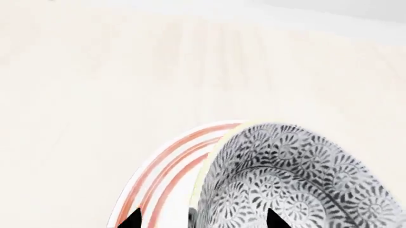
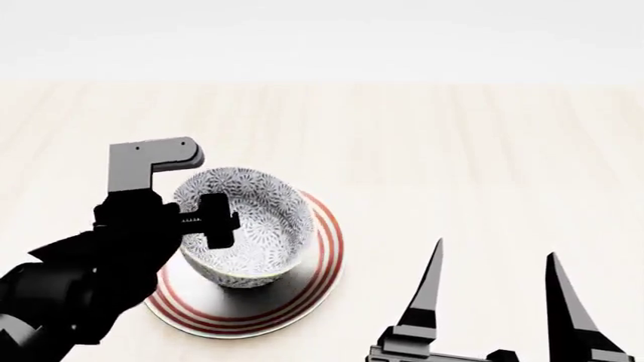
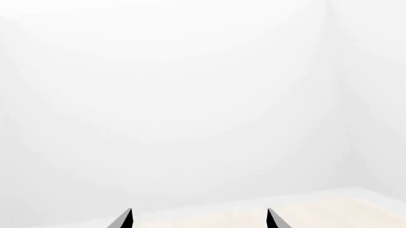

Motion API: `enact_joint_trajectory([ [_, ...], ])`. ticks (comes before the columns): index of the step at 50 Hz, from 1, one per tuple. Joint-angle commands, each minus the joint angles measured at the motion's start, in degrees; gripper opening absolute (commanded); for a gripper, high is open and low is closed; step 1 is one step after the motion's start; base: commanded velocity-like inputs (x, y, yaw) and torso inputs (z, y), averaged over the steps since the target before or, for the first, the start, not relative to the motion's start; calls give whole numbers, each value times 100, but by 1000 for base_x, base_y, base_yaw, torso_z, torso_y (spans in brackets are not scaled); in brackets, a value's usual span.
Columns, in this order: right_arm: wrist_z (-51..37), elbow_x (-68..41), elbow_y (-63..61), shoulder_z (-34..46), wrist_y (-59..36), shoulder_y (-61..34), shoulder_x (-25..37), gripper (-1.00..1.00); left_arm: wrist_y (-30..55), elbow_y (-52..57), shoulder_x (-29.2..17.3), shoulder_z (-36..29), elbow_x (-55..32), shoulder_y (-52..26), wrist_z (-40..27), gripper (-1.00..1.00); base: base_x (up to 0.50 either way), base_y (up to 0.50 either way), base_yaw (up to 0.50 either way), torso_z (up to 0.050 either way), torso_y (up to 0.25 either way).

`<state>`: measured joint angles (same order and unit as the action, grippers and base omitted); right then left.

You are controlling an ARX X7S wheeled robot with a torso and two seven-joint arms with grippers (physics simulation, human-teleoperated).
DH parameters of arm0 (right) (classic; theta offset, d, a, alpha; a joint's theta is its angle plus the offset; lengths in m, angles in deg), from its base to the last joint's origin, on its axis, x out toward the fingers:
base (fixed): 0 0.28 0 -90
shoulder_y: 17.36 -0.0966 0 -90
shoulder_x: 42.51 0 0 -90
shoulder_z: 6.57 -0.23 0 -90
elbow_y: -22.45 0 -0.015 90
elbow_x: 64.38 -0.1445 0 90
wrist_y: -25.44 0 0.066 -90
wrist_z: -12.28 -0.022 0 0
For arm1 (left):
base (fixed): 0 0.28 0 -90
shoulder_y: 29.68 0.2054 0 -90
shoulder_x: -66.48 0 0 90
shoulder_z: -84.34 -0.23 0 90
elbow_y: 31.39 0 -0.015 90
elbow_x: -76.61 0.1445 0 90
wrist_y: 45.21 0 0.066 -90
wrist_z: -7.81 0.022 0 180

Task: Put the bowl on the plate.

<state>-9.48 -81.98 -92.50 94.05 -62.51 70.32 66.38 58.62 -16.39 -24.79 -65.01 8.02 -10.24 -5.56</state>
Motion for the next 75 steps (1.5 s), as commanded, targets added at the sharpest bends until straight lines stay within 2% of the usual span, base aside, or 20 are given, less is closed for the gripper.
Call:
enact_joint_trajectory([
  [1,118,108,-51,-86,-22,26,-84,100,-305,3,123,625,1461,30,87,100,0,0,0,0,0],
  [5,107,94,-81,-73,-53,28,-72,100,-291,4,124,785,1681,50,75,100,0,0,0,0,0],
  [18,93,64,-54,-52,-51,22,-57,100,-528,5,125,384,1738,100,7,100,0,0,0,0,0],
  [25,89,60,-63,-29,-52,22,-49,100,-1342,6,52,860,2635,120,-210,100,0,0,0,0,0],
  [28,79,55,-70,-24,-69,16,-44,100,-1802,134,-112,816,2892,181,-375,100,0,0,0,0,0],
  [30,79,58,-65,-13,-70,16,-42,100,-1467,1604,-828,713,2936,561,-1023,100,0,0,0,0,0],
  [32,68,78,-88,0,-67,25,-39,100,-1294,2528,-1334,699,2950,810,-1474,100,0,0,0,0,0],
  [37,56,119,-96,63,-108,9,-44,100,-1199,3832,-2269,778,2974,1291,-2190,100,0,0,0,0,0],
  [44,38,160,-119,138,-155,-1,-49,100,-1249,4960,-3261,891,3202,1890,-3195,100,0,0,0,0,0],
  [50,11,183,-103,158,-165,-19,-54,100,-1349,5898,-3805,1008,3082,2463,-3655,100,0,0,0,0,0],
  [54,-14,193,-101,140,-167,-39,-47,100,-1612,6660,-4182,934,3491,2996,-4261,100,0,0,0,0,0],
  [61,-52,176,-70,71,-135,-76,-27,100,-2003,7395,-4648,1040,3581,3679,-4844,100,0,0,0,0,0],
  [64,-76,179,-80,68,-154,-81,-23,100,-2247,7834,-4928,1097,3892,4046,-5350,100,0,0,0,0,0],
  [75,-123,247,69,18,13,-92,-33,100,-3232,7998,-5042,1171,5315,4935,-6605,100,0,0,0,0,0],
])
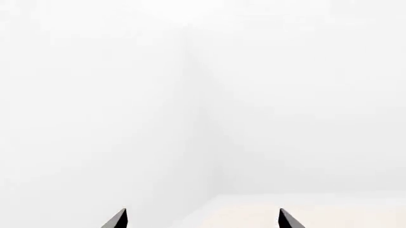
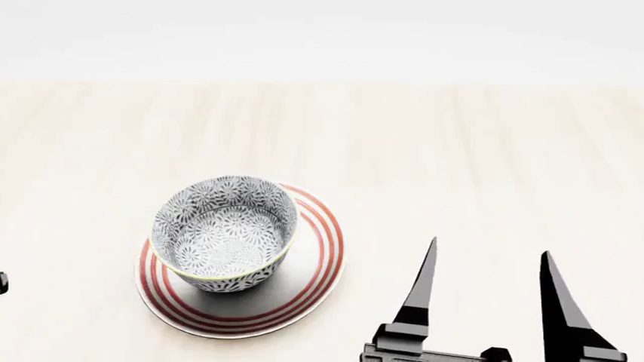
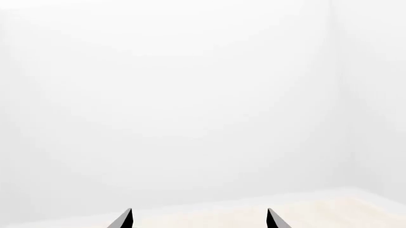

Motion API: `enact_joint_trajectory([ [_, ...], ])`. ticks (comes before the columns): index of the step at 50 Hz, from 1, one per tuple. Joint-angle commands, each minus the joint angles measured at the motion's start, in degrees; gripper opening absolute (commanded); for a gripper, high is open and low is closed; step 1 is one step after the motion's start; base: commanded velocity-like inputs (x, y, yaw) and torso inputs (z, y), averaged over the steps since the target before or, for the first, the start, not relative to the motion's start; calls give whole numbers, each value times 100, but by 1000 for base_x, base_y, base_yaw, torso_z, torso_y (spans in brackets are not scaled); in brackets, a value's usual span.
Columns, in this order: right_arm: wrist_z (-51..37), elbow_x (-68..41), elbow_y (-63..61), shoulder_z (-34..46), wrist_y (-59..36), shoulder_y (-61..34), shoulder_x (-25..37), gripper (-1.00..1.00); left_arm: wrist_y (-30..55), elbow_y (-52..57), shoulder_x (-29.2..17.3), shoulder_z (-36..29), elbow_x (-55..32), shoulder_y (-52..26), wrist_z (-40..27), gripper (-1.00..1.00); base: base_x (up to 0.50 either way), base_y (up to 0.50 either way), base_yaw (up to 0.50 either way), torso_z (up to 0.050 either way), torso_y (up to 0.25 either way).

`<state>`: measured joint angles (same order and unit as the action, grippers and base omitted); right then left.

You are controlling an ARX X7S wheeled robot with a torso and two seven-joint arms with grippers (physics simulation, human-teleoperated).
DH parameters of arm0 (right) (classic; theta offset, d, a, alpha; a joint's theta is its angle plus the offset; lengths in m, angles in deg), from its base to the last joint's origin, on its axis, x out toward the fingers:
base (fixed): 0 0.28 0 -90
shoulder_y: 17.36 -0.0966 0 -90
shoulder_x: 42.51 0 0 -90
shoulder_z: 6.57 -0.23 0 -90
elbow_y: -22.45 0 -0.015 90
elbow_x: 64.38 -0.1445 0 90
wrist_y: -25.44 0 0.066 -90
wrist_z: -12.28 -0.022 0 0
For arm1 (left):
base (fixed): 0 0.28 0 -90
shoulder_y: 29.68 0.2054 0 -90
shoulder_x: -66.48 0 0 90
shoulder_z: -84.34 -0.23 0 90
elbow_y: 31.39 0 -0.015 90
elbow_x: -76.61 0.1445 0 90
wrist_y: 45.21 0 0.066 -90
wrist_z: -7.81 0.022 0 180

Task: Put the bowl on the plate.

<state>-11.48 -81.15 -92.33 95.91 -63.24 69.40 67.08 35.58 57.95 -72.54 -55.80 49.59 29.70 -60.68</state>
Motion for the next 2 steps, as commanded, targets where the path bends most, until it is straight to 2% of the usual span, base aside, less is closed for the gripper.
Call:
enact_joint_trajectory([
  [1,76,176,85,-184,150,8,-108,100,-1001,591,-269,259,1361,1006,-1225,100,0,0,0,0,0],
  [2,75,175,87,-182,153,8,-107,100,-1001,592,-268,264,1364,1011,-1223,100,0,0,0,0,0],
])
